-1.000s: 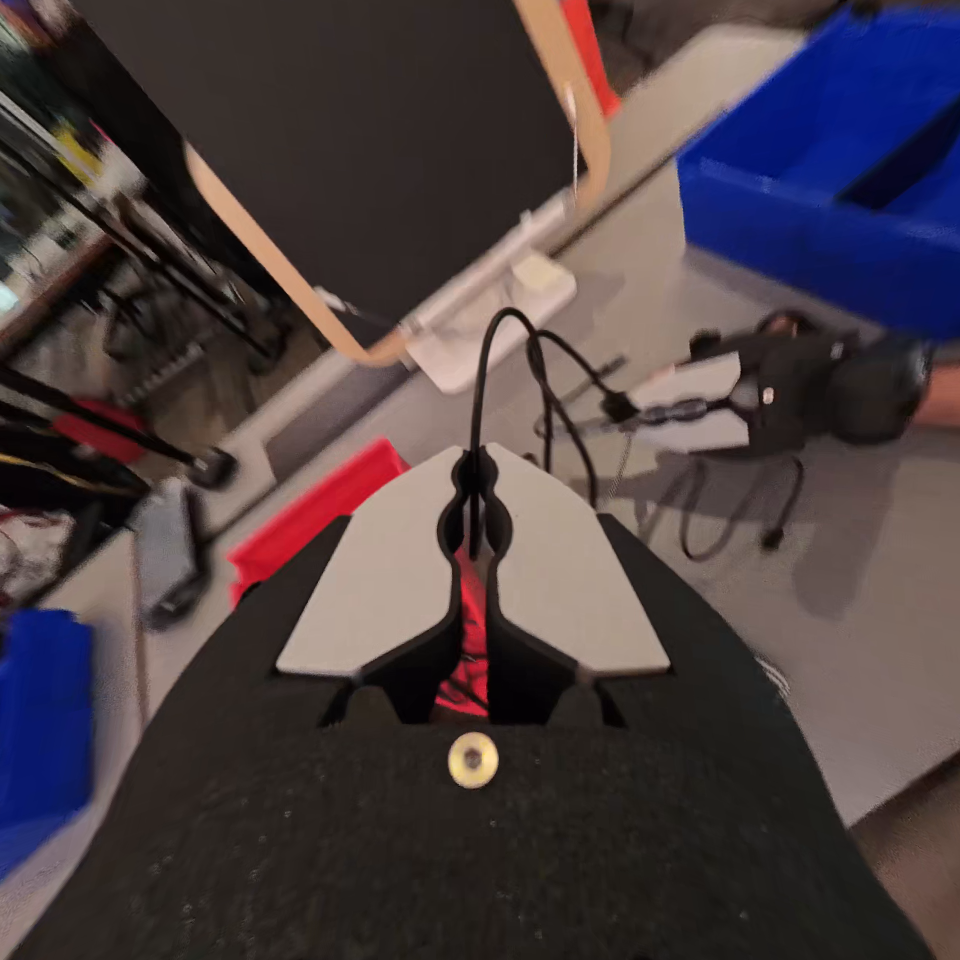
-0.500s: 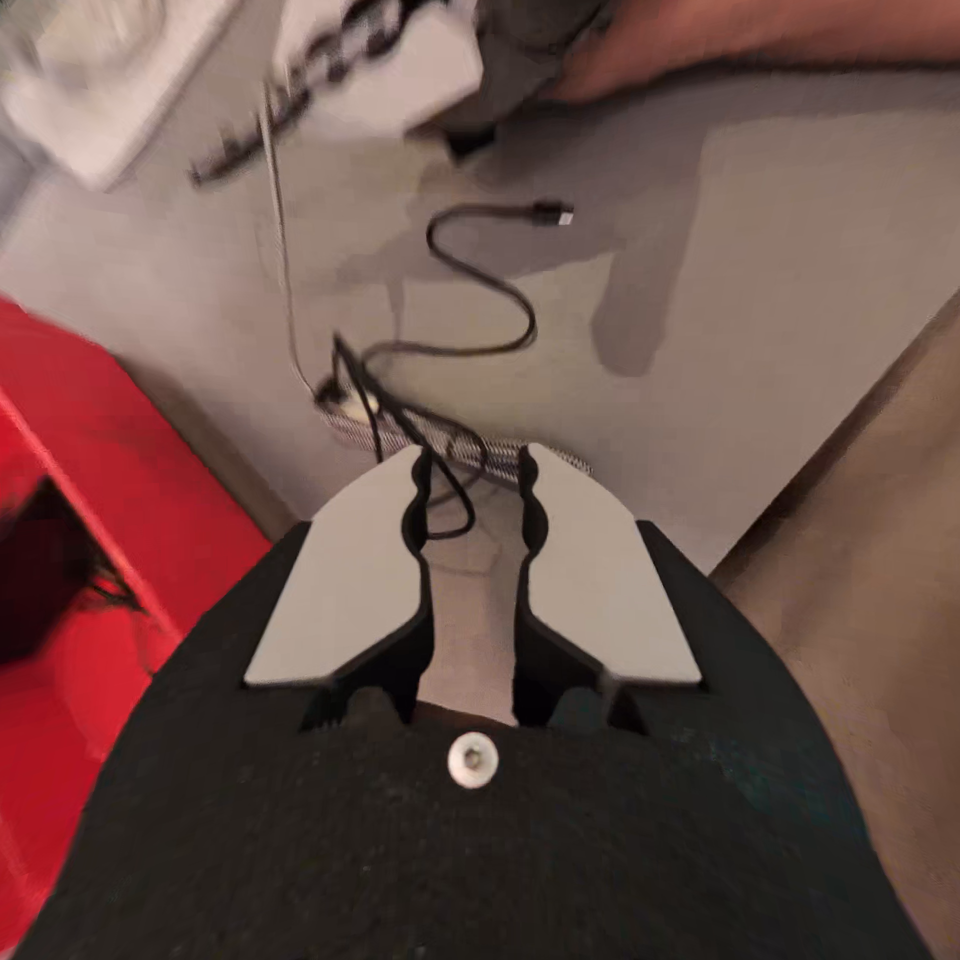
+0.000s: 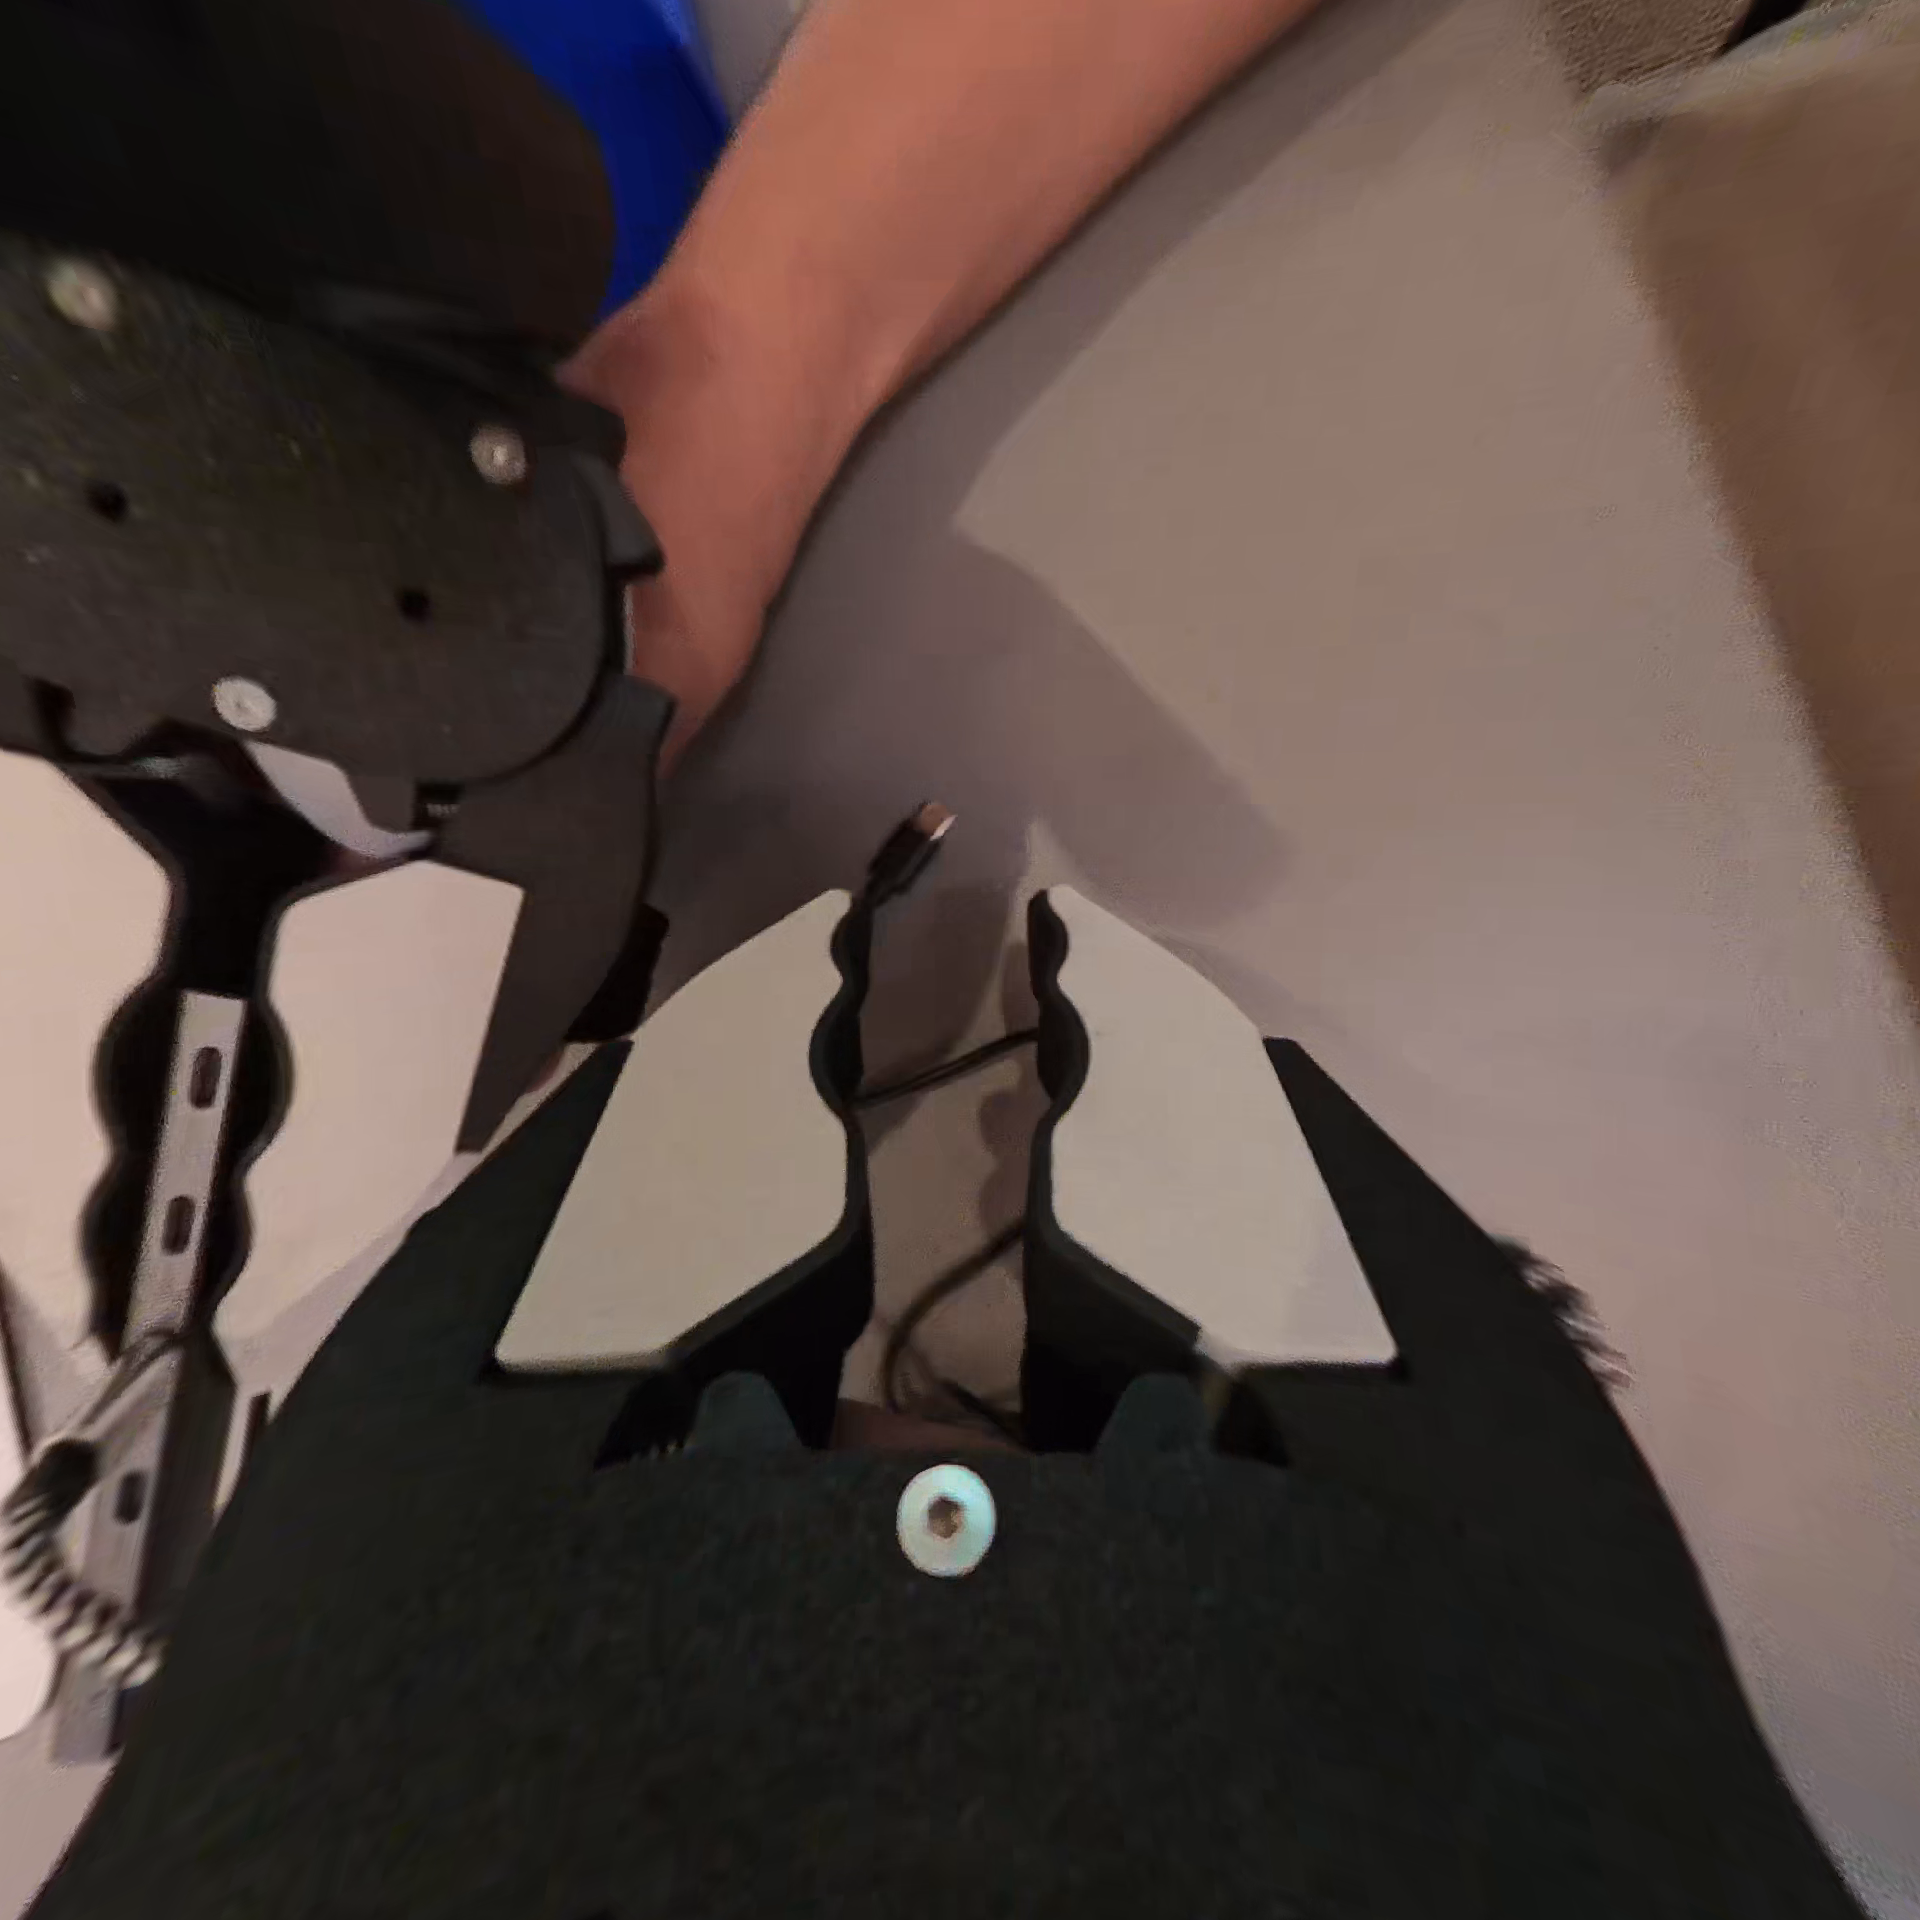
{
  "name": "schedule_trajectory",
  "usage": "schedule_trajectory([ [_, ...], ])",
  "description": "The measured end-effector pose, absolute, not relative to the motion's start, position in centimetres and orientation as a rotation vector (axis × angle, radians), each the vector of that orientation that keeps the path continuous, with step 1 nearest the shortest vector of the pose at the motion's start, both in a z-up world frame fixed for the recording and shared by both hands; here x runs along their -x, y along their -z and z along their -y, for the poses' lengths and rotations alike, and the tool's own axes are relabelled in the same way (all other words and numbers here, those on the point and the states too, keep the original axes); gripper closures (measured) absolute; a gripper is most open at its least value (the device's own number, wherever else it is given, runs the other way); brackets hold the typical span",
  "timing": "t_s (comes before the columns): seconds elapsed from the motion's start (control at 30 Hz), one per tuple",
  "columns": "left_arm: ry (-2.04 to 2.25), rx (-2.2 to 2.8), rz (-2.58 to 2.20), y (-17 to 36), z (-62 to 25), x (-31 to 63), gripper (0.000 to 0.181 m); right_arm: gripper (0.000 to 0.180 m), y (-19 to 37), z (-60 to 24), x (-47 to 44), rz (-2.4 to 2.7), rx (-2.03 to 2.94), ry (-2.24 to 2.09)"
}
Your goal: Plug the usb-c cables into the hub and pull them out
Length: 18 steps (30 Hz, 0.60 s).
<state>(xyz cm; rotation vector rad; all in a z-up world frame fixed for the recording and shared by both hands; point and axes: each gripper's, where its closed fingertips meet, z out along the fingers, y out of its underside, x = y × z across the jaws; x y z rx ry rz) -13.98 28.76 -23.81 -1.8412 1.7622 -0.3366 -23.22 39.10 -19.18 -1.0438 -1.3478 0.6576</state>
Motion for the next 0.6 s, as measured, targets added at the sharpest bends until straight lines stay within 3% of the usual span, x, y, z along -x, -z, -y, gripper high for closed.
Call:
schedule_trajectory([
  [0.4,0.255,1.817,-1.828,28.2,-32.0,13.1,0.152,0.171,18.8,-40.3,23.3,1.300,1.095,-0.723],
  [0.6,0.240,1.835,-1.796,28.6,-31.9,13.0,0.178,0.170,19.0,-40.0,23.5,1.326,1.076,-0.699],
])
